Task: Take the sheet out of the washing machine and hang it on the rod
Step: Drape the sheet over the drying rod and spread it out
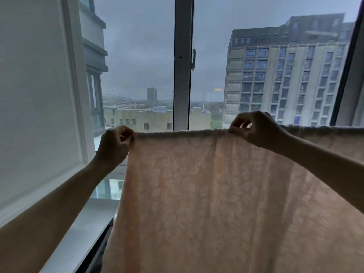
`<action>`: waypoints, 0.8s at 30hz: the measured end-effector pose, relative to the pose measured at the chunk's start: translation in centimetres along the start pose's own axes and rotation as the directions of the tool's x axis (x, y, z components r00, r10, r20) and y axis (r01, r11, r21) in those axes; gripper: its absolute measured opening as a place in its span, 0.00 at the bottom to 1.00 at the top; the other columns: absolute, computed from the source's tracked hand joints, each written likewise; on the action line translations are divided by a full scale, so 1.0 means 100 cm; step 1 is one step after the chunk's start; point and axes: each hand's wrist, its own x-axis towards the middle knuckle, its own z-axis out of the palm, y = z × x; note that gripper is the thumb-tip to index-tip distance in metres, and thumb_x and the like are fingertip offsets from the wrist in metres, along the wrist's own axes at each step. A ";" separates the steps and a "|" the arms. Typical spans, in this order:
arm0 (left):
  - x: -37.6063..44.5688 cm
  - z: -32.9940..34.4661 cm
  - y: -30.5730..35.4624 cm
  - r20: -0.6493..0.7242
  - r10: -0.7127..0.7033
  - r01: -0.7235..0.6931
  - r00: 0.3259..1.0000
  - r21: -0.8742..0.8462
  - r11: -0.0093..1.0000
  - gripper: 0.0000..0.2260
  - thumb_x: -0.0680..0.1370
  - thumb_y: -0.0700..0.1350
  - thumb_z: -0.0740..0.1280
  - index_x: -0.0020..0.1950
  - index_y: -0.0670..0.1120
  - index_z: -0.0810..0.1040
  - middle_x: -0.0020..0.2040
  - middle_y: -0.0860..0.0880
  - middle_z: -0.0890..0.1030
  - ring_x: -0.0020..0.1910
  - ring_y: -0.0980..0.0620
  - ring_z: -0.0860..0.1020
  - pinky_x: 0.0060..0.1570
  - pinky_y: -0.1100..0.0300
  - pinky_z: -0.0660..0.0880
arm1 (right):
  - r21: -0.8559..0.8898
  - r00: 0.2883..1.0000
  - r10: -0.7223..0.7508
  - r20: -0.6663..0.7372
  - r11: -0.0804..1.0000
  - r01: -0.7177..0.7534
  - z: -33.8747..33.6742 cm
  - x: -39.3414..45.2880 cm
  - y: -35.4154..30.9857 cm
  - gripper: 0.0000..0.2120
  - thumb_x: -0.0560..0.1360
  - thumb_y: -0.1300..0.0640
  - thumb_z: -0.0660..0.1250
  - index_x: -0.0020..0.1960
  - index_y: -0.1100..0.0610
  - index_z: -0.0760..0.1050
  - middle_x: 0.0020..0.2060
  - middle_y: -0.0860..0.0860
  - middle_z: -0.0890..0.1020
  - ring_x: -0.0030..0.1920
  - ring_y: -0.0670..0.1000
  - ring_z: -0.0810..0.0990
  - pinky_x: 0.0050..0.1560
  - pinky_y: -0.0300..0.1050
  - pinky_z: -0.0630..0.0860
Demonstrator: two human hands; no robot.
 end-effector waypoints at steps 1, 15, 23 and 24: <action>0.001 0.000 0.002 -0.031 0.001 -0.001 1.000 0.007 1.000 0.05 0.77 0.35 0.65 0.48 0.39 0.81 0.41 0.45 0.81 0.39 0.50 0.79 0.35 0.73 0.70 | -0.004 1.000 -0.008 -0.018 1.000 0.008 0.000 0.000 0.000 0.02 0.72 0.55 0.72 0.44 0.52 0.80 0.37 0.46 0.81 0.38 0.41 0.78 0.40 0.34 0.72; 0.009 0.009 0.023 0.052 0.038 -0.040 0.998 0.043 0.998 0.08 0.77 0.33 0.62 0.44 0.44 0.77 0.43 0.45 0.80 0.40 0.49 0.77 0.34 0.69 0.70 | -0.085 0.980 0.115 -0.160 0.988 -0.130 -0.013 -0.011 0.052 0.05 0.77 0.59 0.65 0.47 0.60 0.77 0.42 0.57 0.81 0.42 0.54 0.77 0.45 0.43 0.69; -0.001 0.048 0.068 0.243 0.410 -0.453 0.879 0.159 0.877 0.11 0.81 0.46 0.60 0.59 0.47 0.78 0.54 0.49 0.82 0.48 0.52 0.81 0.48 0.55 0.78 | -0.053 0.985 0.081 -0.152 0.995 -0.090 -0.012 -0.012 0.059 0.03 0.78 0.58 0.63 0.46 0.57 0.74 0.40 0.50 0.76 0.41 0.50 0.75 0.43 0.41 0.67; -0.001 0.055 0.073 0.262 0.436 -0.485 0.861 0.164 0.859 0.12 0.81 0.48 0.60 0.61 0.48 0.78 0.54 0.50 0.82 0.48 0.52 0.81 0.47 0.54 0.79 | -0.046 0.985 0.078 -0.153 0.995 -0.086 -0.014 -0.013 0.059 0.03 0.78 0.58 0.63 0.46 0.56 0.73 0.40 0.49 0.76 0.41 0.50 0.75 0.43 0.41 0.67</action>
